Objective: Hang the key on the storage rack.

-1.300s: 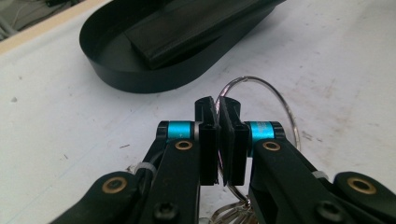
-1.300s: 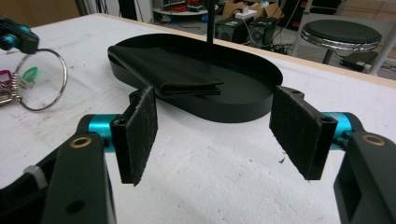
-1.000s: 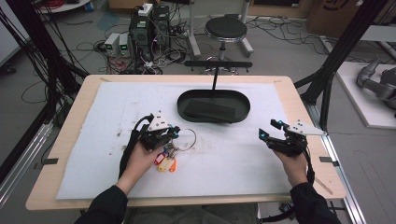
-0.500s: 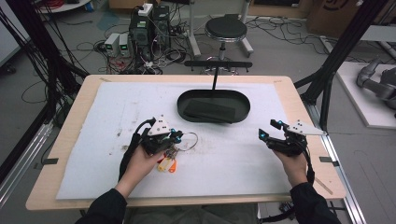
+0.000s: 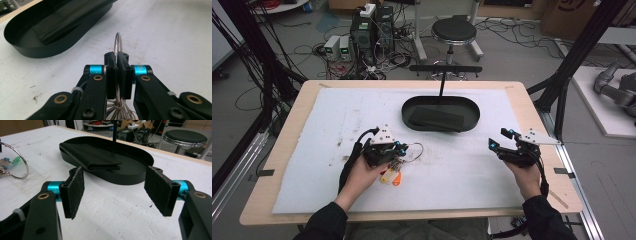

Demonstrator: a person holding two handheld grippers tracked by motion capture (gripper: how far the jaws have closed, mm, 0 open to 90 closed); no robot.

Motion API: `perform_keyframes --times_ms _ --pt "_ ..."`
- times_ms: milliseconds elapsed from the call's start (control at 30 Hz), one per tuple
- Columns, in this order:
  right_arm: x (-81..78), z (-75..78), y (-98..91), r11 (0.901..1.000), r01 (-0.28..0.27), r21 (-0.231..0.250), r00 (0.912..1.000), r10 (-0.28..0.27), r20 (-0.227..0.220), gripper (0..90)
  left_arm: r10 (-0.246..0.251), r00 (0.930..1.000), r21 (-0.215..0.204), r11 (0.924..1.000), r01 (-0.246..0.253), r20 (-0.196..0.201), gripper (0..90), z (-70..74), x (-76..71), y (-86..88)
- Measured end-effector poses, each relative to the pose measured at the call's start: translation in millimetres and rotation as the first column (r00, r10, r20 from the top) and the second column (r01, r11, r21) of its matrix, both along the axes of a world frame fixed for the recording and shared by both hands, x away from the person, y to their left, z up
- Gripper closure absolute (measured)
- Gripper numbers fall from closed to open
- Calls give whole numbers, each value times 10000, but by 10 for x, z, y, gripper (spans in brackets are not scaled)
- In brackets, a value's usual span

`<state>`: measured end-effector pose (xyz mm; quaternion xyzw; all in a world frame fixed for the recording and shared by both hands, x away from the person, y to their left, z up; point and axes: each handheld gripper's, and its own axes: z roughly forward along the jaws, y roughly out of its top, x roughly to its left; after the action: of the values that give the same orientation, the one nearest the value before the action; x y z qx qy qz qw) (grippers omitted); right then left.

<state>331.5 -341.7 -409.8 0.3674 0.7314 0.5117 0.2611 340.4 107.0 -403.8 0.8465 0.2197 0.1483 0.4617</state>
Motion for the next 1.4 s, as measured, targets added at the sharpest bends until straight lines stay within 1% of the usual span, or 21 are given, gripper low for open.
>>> perform_keyframes --times_ms 100,200,267,300,333,400,633,867,1167,1233,1400 --pt "0 0 -1 10000 -19 -1 10000 19 13 330 -8 10000 -25 10000 8 30 862 3 -8 -7" --pt "0 1 -3 10000 -16 15 10000 16 -10 332 1 9999 -3 10000 -1 159 863 16 -14 -2" --pt "0 1 -3 10000 -10 29 10000 10 -12 333 71 9999 -171 9998 -69 138 863 27 -19 9" --pt "0 0 -3 10000 -15 31 10000 16 -13 333 87 9998 -291 9995 -81 198 864 33 -18 18" --pt "-1 1 -2 10000 -11 36 10000 11 -12 335 86 9997 -298 9995 -79 239 864 46 -18 33" --pt "-1 2 -3 10000 -18 31 10000 18 -3 336 188 9995 -554 9983 -172 270 864 62 -22 51" --pt "3 -1 -3 10000 -19 15 10000 19 -8 337 297 9984 -916 9955 -252 480 864 138 -43 80" --pt "13 -8 -4 10000 -19 -63 10000 19 -22 337 266 9967 -1042 9944 -186 766 864 238 -48 87" --pt "13 -7 -4 10000 -26 -43 10000 26 -18 337 367 9946 -1258 9918 -243 973 864 327 -57 117" --pt "14 -7 -4 10000 3 -74 10000 -3 20 337 281 9934 -1313 9913 -133 1114 864 353 -58 120" --pt "18 -9 -4 10000 29 -32 10000 -30 -35 336 321 9905 -1466 9891 -123 1336 863 429 -60 116"
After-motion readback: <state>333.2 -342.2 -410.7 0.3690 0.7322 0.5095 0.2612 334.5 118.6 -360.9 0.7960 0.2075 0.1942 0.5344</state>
